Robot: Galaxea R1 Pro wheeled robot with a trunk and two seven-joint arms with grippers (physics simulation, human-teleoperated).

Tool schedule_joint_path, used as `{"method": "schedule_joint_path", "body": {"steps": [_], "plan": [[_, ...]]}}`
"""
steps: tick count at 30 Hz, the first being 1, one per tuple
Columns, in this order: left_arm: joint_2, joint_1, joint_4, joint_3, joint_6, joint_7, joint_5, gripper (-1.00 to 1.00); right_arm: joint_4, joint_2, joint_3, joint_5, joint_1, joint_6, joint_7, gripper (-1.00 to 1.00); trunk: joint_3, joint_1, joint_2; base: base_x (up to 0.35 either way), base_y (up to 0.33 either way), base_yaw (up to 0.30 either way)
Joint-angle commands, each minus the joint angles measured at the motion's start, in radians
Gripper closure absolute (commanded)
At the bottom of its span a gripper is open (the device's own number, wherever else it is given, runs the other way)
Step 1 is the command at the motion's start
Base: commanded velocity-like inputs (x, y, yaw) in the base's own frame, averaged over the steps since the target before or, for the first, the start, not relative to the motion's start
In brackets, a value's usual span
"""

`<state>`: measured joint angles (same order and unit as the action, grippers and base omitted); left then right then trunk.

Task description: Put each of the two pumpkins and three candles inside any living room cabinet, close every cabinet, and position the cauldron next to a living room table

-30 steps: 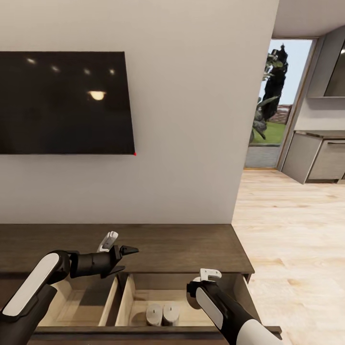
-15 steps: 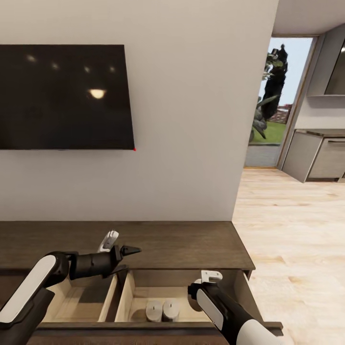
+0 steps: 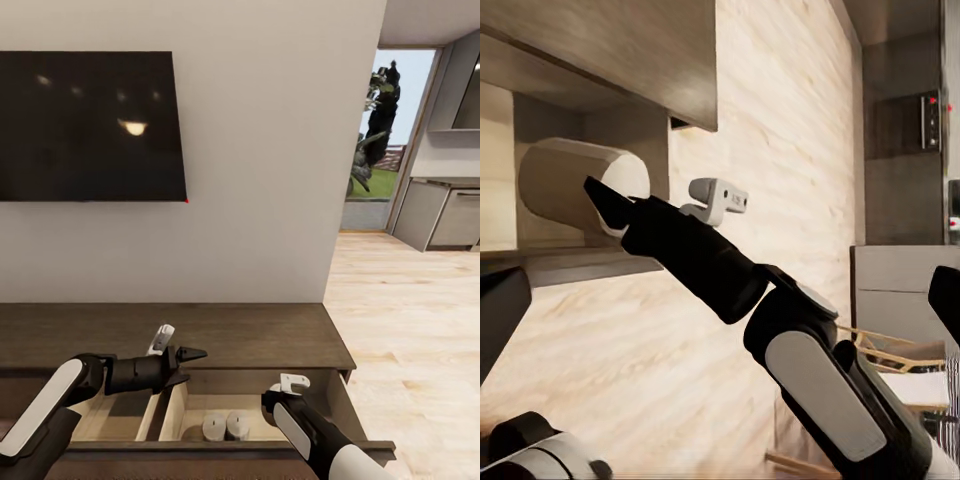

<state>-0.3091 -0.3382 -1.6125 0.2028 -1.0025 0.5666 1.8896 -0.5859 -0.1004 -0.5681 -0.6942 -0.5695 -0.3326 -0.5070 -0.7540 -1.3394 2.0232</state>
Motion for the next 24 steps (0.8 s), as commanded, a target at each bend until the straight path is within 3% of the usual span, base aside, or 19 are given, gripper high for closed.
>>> {"method": "schedule_joint_path", "body": {"steps": [1,8,10,12,13,16,18,24], "plan": [[0.000,-0.001,-0.001,0.003,0.001,0.010,0.011,-1.00,-0.002,0.001,-0.006,-0.006,-0.001,-0.001,-0.007,1.00,-0.004,-0.004,0.008,0.000,0.000,0.000],[-0.001,-0.001,-0.001,0.004,0.001,0.005,0.015,-1.00,-0.002,0.001,-0.006,-0.005,-0.001,0.013,-0.007,1.00,-0.026,-0.031,0.057,0.000,0.000,0.000],[-0.003,-0.001,-0.001,0.005,0.001,-0.032,0.040,-1.00,-0.002,0.001,-0.006,-0.005,-0.001,0.014,-0.007,1.00,-0.029,-0.034,0.064,0.000,0.000,0.000],[-0.026,0.000,-0.002,0.006,0.000,-0.098,0.076,-1.00,-0.002,0.001,-0.006,-0.005,-0.001,0.015,-0.007,1.00,-0.029,-0.034,0.064,0.000,0.000,0.000],[-0.056,0.000,-0.002,0.011,0.000,-0.150,0.091,-1.00,-0.002,0.001,-0.006,-0.005,-0.001,0.015,-0.007,1.00,-0.029,-0.034,0.064,0.000,0.000,0.000],[-0.098,0.001,-0.003,0.026,0.000,-0.253,0.102,-1.00,-0.002,0.001,-0.006,-0.004,-0.001,0.014,-0.007,1.00,-0.029,-0.034,0.064,0.000,0.000,0.000],[-0.112,0.001,-0.003,0.031,0.000,-0.297,0.104,-1.00,-0.002,0.001,-0.007,-0.004,-0.001,0.014,-0.007,1.00,-0.029,-0.034,0.064,0.000,0.000,0.000],[-0.120,0.001,-0.002,0.046,0.000,-0.330,0.106,-1.00,-0.002,0.001,-0.007,-0.004,-0.001,0.014,-0.007,1.00,-0.029,-0.034,0.064,0.000,0.000,0.000]]}}
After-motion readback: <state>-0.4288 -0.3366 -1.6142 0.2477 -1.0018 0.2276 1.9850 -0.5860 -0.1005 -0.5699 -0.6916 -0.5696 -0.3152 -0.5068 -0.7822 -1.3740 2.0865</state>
